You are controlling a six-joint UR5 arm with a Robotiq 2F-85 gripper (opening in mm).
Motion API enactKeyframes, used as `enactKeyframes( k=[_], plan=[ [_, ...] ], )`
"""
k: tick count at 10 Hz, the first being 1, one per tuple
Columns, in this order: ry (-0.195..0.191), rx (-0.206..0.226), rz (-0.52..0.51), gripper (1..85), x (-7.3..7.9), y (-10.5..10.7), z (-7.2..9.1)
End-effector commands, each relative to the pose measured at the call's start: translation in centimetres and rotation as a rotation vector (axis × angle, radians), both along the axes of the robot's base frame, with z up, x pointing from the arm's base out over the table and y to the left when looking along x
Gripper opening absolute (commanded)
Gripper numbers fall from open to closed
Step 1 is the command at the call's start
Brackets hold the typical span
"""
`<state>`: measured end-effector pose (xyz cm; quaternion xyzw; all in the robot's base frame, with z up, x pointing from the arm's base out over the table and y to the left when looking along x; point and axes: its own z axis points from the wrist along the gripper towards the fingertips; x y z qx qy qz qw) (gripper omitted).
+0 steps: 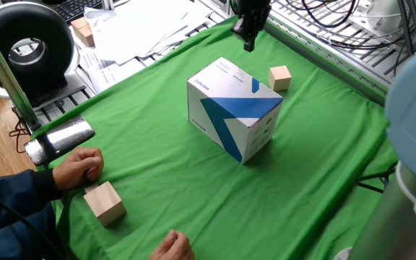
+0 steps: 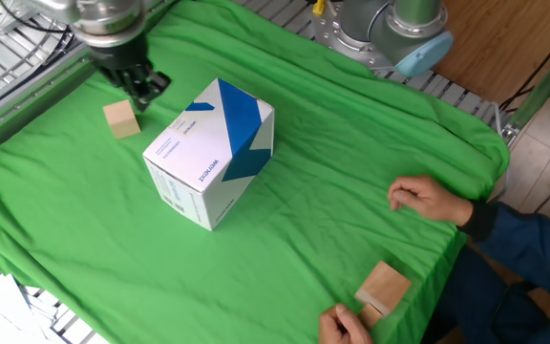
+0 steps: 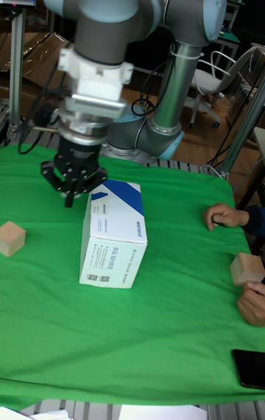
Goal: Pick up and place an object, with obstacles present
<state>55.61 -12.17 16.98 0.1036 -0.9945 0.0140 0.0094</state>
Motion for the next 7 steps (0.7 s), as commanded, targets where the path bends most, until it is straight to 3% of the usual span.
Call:
enactKeyframes(
  k=[1, 3, 7],
  plan=[
    [-0.033, 0.021, 0.081, 1.0, 0.8, -3.1, -3.6],
    [-0.044, 0.020, 0.115, 1.0, 0.3, -4.4, -5.2],
    [-0.044, -0.028, 0.122, 1.0, -1.1, -7.1, -5.8]
  ],
)
